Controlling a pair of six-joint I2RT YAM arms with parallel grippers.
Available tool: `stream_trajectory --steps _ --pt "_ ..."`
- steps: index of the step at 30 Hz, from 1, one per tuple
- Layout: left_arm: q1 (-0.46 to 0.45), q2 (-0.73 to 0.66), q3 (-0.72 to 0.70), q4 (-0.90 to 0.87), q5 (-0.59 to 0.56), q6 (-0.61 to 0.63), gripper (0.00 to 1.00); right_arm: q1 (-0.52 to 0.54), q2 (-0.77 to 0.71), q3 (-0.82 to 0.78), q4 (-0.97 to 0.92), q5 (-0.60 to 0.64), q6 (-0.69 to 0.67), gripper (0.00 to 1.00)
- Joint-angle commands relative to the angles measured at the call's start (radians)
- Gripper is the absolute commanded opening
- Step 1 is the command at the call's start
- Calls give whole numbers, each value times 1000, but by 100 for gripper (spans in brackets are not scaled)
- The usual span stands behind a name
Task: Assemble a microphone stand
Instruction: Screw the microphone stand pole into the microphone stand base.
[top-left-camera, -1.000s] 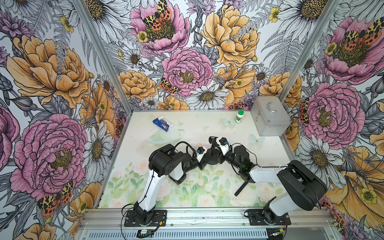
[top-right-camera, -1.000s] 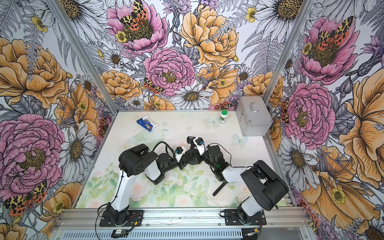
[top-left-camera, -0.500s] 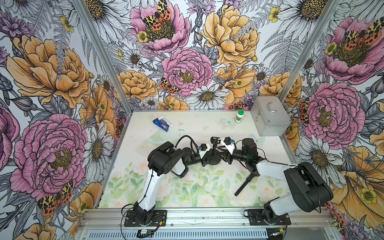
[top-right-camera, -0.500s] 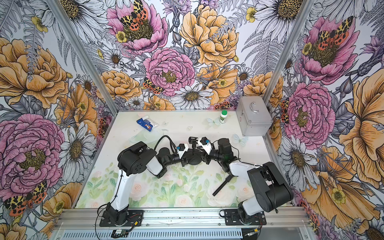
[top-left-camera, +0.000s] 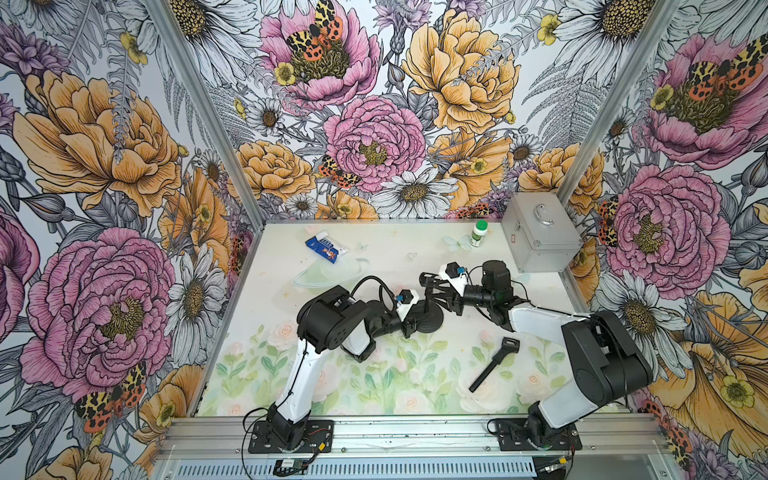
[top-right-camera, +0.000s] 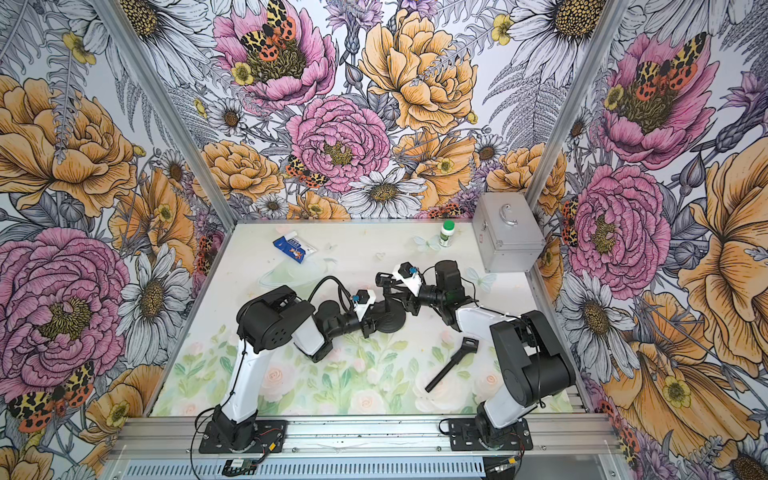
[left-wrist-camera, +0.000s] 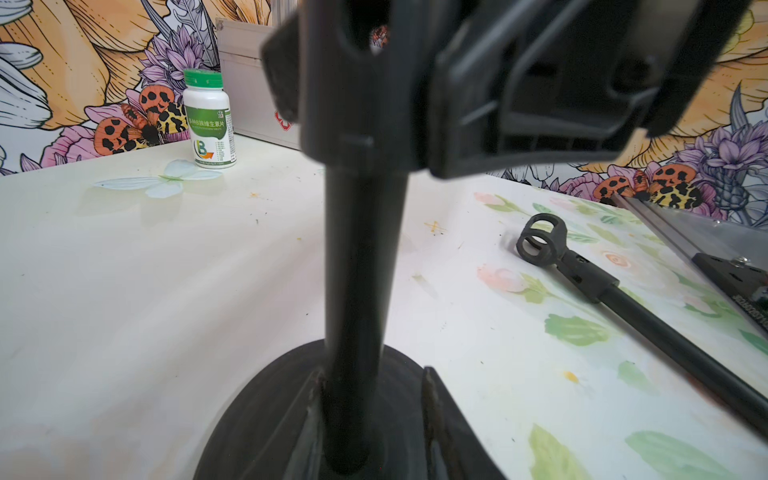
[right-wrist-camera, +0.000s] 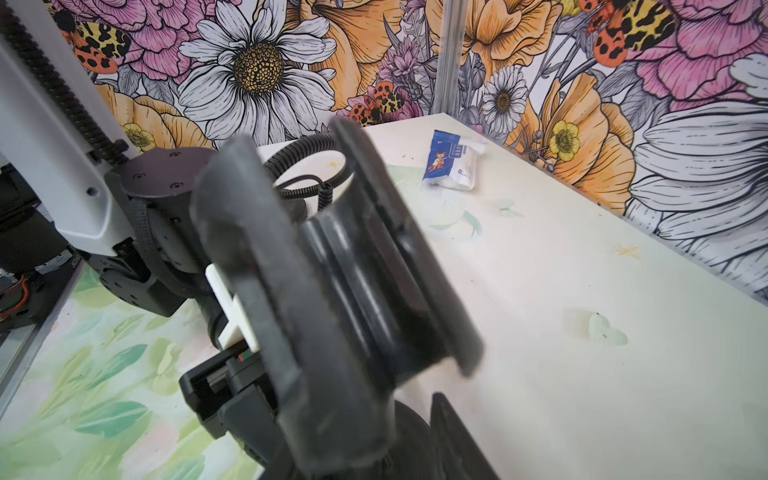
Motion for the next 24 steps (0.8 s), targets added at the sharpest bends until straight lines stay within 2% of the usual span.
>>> stream_trajectory --steps 1,7,11,15,17,19,21,24 --pt "8 22 -19 -3 -17 -22 38 0 14 36 -3 -47 -12 38" --pt "9 22 -61 -2 -50 11 34 15 2 33 -5 -77 -6 37" --pt "8 28 -82 -2 -72 20 32 22 8 32 -7 -72 -8 33" --pt "5 33 -95 -3 -95 21 33 43 7 29 1 4 -11 16" --pt "5 32 -101 -2 -111 20 33 75 -9 2 37 123 19 6" --pt "6 28 -105 -2 -123 20 33 122 -35 -69 156 355 104 0" --pt "6 30 -108 -3 -140 16 33 184 -57 -181 350 649 225 0" --pt "6 30 -111 -3 -163 12 33 282 -55 -319 571 982 341 0"
